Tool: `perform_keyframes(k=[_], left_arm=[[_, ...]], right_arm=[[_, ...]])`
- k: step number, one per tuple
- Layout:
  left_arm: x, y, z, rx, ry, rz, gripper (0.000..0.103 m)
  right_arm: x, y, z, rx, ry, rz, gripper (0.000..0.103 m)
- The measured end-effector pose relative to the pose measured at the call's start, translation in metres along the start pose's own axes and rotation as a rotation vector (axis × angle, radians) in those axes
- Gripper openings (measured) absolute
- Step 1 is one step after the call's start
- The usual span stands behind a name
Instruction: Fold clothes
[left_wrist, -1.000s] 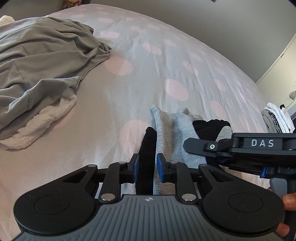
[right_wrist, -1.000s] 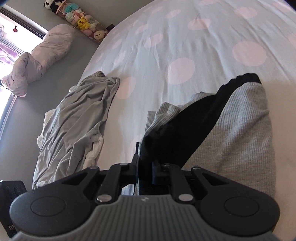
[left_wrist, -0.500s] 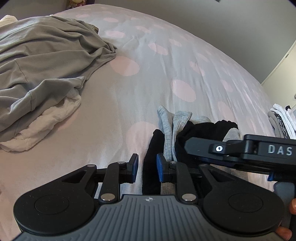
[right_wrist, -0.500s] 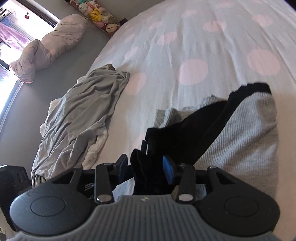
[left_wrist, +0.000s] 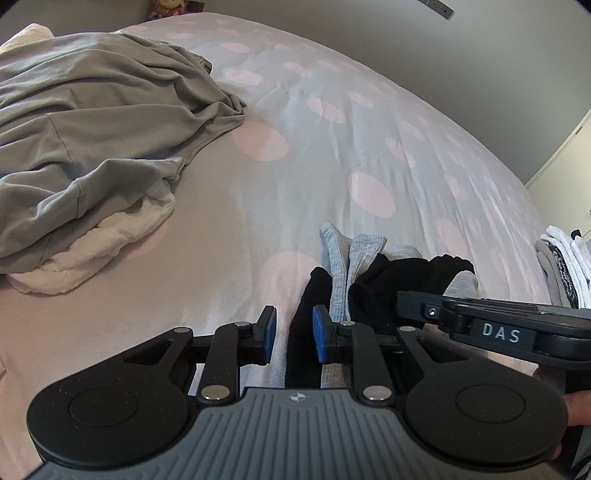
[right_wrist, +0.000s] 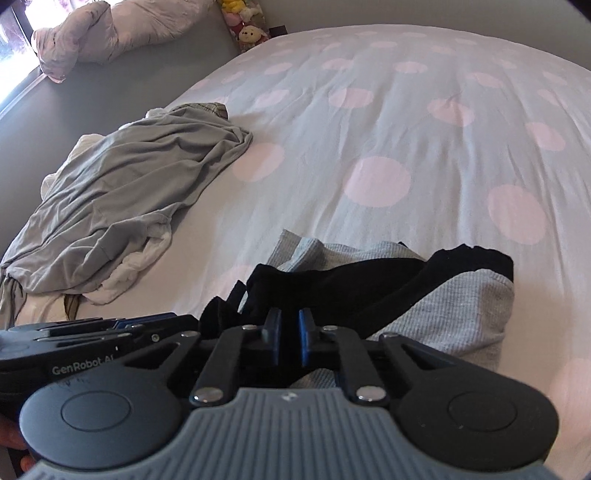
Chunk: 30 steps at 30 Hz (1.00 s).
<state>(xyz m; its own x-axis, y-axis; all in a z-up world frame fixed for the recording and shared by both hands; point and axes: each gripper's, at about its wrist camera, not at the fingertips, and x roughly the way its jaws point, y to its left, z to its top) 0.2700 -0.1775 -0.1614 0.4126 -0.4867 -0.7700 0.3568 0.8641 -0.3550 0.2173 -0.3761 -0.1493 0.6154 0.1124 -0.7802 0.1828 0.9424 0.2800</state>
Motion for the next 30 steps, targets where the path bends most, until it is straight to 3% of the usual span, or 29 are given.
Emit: perform_keyframes(k=[13, 18, 25, 28, 30], left_arm=[[0.025, 0.007, -0.002, 0.009, 0.046, 0.018, 0.018], [0.022, 0.005, -0.001, 0.019, 0.042, 0.013, 0.018], [0.006, -0.009, -0.002, 0.08, 0.04, 0.023, 0.018], [0.0, -0.014, -0.005, 0.11, 0.046, 0.039, 0.018], [-0.004, -0.017, -0.007, 0.122, 0.053, 0.042, 0.018]], right_arm=[[0.058, -0.001, 0.031, 0.02, 0.02, -0.018, 0.004], [0.037, -0.005, 0.029, 0.031, 0.004, 0.003, 0.012], [-0.014, -0.015, 0.006, 0.038, -0.026, 0.02, 0.015], [-0.032, -0.017, -0.009, 0.018, -0.023, 0.025, 0.028], [-0.044, -0.018, -0.021, 0.003, -0.027, 0.022, 0.031]])
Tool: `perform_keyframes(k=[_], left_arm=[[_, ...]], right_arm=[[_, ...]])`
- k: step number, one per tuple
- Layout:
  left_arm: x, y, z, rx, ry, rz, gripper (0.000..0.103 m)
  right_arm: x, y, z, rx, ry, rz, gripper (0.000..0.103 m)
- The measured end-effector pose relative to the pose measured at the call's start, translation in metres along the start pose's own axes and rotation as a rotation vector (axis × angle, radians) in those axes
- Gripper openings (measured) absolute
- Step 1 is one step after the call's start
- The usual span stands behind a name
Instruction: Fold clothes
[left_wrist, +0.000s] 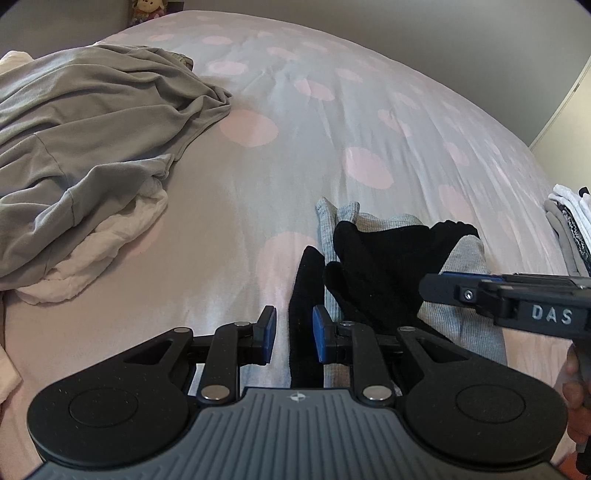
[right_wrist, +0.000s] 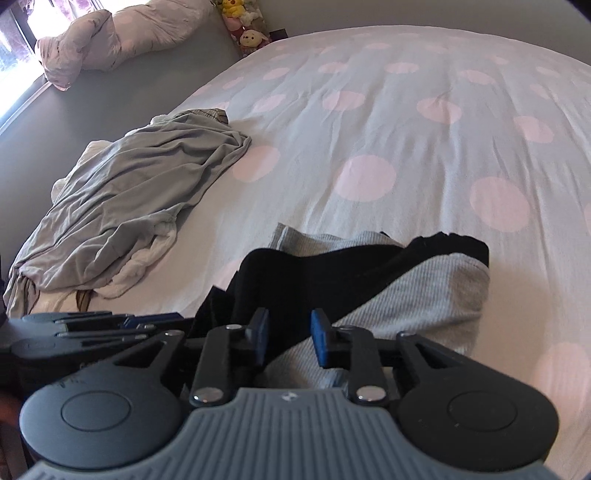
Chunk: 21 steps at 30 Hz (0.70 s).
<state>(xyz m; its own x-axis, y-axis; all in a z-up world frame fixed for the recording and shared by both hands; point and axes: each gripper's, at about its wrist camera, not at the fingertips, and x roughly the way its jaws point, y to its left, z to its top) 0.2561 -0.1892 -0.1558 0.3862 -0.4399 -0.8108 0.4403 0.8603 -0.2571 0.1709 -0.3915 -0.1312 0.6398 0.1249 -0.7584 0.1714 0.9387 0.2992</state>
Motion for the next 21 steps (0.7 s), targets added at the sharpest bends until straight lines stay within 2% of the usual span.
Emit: perform_keyframes(k=[5, 12, 14, 15, 18, 21], left_arm=[[-0.011, -0.008, -0.007, 0.029, 0.0, 0.001, 0.019], [-0.023, -0.009, -0.013, 0.02, -0.018, 0.004, 0.019], [-0.025, -0.008, -0.015, 0.005, -0.013, -0.017, 0.019], [-0.026, -0.007, -0.016, -0.002, -0.009, -0.03, 0.019], [-0.029, -0.008, -0.02, -0.01, -0.004, -0.045, 0.019], [-0.033, -0.008, -0.022, -0.013, -0.016, -0.038, 0.019]], right_arm=[[-0.028, -0.009, -0.032, 0.016, -0.024, -0.016, 0.033], [-0.049, -0.025, -0.075, 0.197, -0.056, 0.036, 0.032], [-0.052, -0.023, -0.085, 0.237, -0.071, 0.078, 0.027], [-0.054, -0.019, -0.089, 0.246, -0.081, 0.1, 0.02], [-0.055, -0.002, -0.097, 0.222, -0.093, 0.147, 0.011], [-0.057, 0.016, -0.105, 0.189, -0.103, 0.191, 0.007]])
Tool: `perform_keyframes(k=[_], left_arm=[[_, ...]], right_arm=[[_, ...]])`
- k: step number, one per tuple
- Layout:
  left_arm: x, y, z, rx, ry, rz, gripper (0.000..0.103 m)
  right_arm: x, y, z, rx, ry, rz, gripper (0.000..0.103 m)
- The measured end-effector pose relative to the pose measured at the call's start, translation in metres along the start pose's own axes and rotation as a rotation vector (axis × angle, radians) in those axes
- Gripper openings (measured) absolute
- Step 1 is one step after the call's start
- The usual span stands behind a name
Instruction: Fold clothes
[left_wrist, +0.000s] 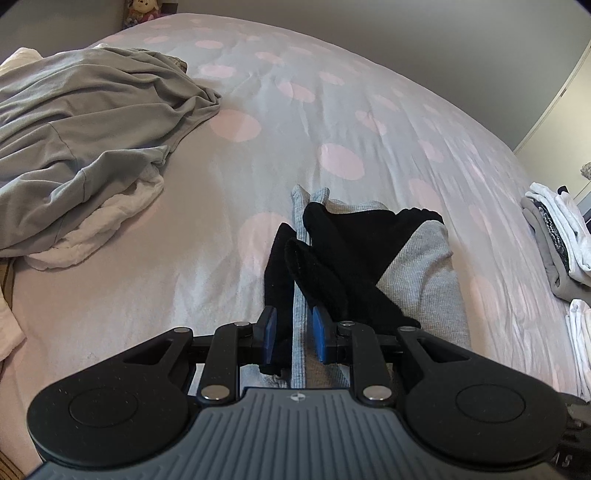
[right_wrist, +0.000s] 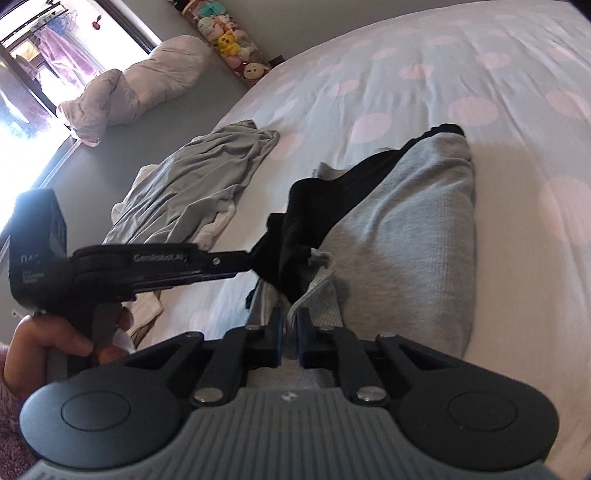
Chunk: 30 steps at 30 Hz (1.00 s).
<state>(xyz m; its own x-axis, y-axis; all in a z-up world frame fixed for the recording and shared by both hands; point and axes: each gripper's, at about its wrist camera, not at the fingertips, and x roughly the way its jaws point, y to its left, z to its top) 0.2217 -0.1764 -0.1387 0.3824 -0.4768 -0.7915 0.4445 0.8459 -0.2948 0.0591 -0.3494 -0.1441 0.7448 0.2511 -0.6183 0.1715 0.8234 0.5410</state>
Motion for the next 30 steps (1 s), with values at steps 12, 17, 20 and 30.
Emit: perform_keyframes(k=[12, 17, 20, 30], left_arm=[[-0.003, 0.004, -0.007, -0.051, 0.013, -0.055, 0.037], [0.003, -0.009, -0.013, 0.004, 0.053, -0.05, 0.052], [0.012, -0.012, -0.019, 0.028, 0.106, 0.026, 0.051], [0.014, 0.005, -0.022, -0.058, 0.139, 0.076, 0.048]], right_arm=[[0.042, 0.029, -0.039, -0.092, 0.092, 0.036, 0.007], [0.048, 0.029, -0.044, -0.117, 0.102, 0.017, 0.008], [0.042, 0.027, -0.045, -0.119, 0.1, 0.027, 0.011], [0.0, 0.008, -0.047, -0.124, 0.05, -0.034, 0.029]])
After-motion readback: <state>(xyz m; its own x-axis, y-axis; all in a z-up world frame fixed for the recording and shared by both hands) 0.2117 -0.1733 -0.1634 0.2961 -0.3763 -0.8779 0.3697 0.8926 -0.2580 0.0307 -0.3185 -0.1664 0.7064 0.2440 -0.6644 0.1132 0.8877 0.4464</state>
